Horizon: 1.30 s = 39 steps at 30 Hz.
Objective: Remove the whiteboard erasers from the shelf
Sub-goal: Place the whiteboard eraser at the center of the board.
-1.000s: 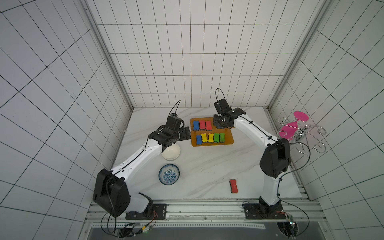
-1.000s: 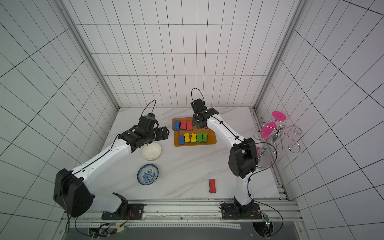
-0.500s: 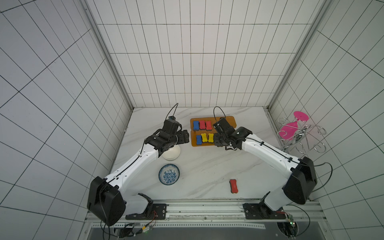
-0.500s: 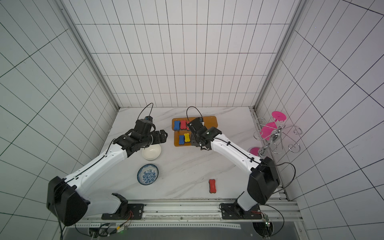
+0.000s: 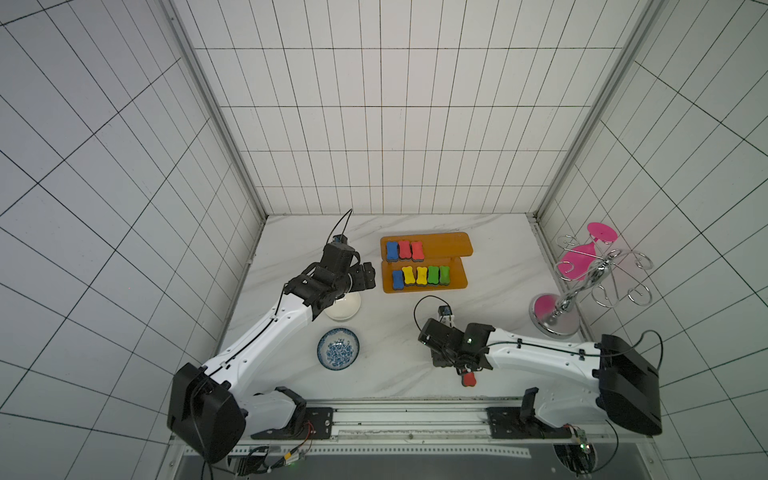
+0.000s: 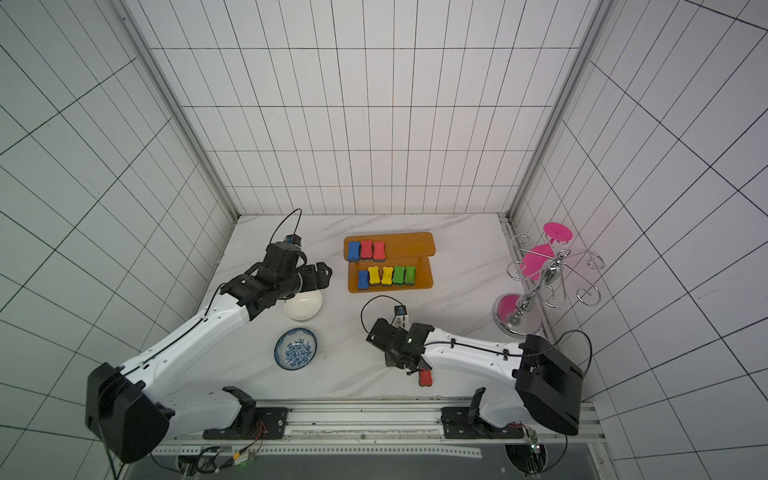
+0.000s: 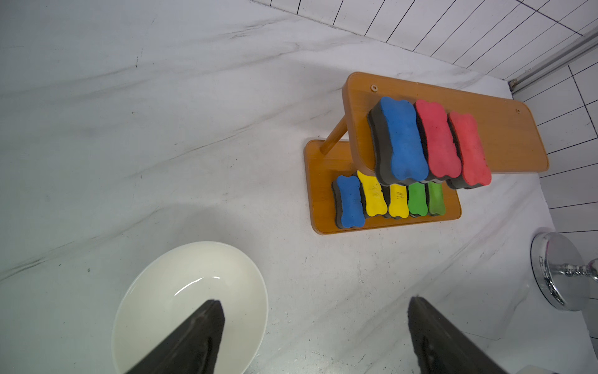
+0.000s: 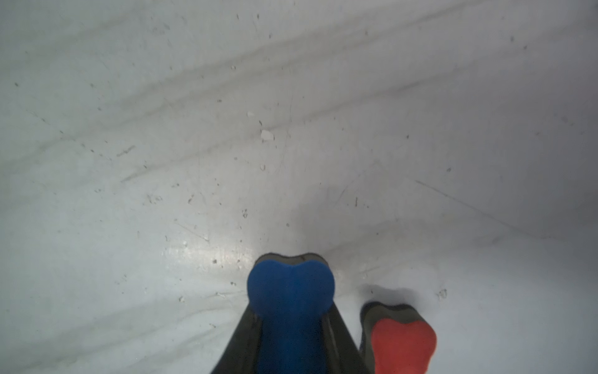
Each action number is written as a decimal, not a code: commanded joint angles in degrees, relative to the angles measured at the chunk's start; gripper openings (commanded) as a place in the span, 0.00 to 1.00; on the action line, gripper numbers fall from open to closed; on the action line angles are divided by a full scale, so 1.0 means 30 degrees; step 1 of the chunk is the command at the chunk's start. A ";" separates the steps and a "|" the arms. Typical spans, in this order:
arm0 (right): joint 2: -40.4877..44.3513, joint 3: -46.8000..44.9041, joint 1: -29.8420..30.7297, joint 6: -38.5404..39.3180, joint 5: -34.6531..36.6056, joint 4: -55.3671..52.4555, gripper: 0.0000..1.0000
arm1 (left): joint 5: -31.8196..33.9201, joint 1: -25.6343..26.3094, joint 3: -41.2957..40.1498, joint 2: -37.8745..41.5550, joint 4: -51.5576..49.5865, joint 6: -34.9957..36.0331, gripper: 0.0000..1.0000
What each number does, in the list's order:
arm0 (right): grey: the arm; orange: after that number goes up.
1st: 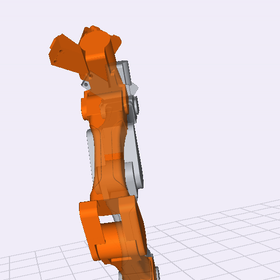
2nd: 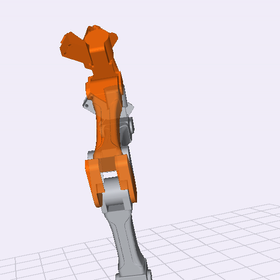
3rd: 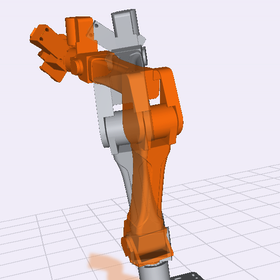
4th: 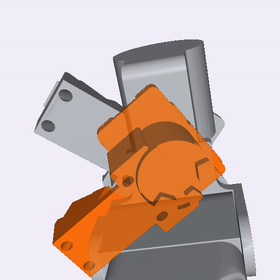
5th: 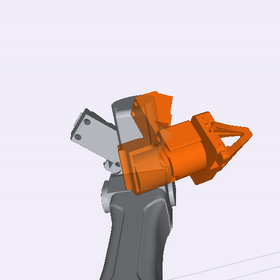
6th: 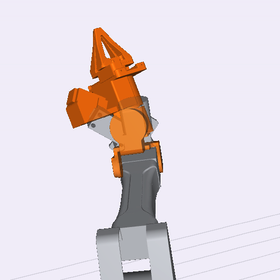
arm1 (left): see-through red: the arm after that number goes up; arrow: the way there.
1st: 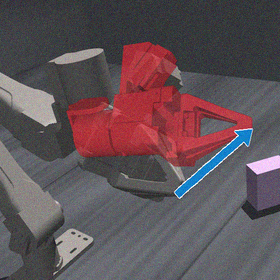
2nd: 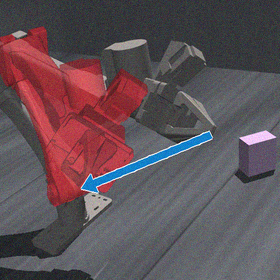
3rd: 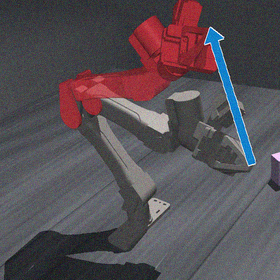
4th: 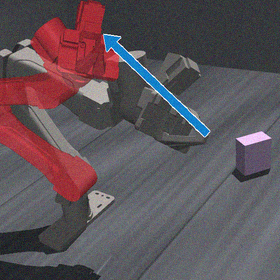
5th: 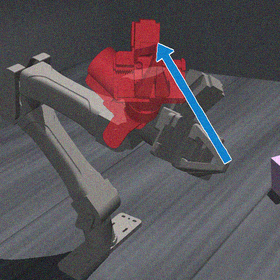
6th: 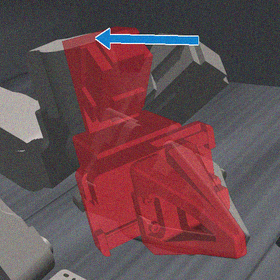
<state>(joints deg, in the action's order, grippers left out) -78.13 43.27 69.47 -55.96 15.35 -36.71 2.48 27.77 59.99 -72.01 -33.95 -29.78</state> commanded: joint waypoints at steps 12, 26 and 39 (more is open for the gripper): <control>0.0039 -0.2171 0.1640 -0.3406 -0.0138 0.0492 0.13 | -0.0109 0.0210 -0.0220 0.0145 0.0501 0.0274 0.93; -0.0129 -0.2578 0.2534 -0.4387 -0.0108 -0.0274 0.20 | -0.0182 0.0292 -0.0132 0.0038 0.0450 0.0230 0.92; 0.0027 -0.2614 0.2663 -0.4300 0.0038 -0.0392 0.26 | -0.0241 0.0295 -0.0044 -0.0174 0.0448 0.0125 0.92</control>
<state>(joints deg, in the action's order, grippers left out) -78.08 36.84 76.66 -68.01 15.75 -34.59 1.83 28.45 59.90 -72.07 -33.65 -29.56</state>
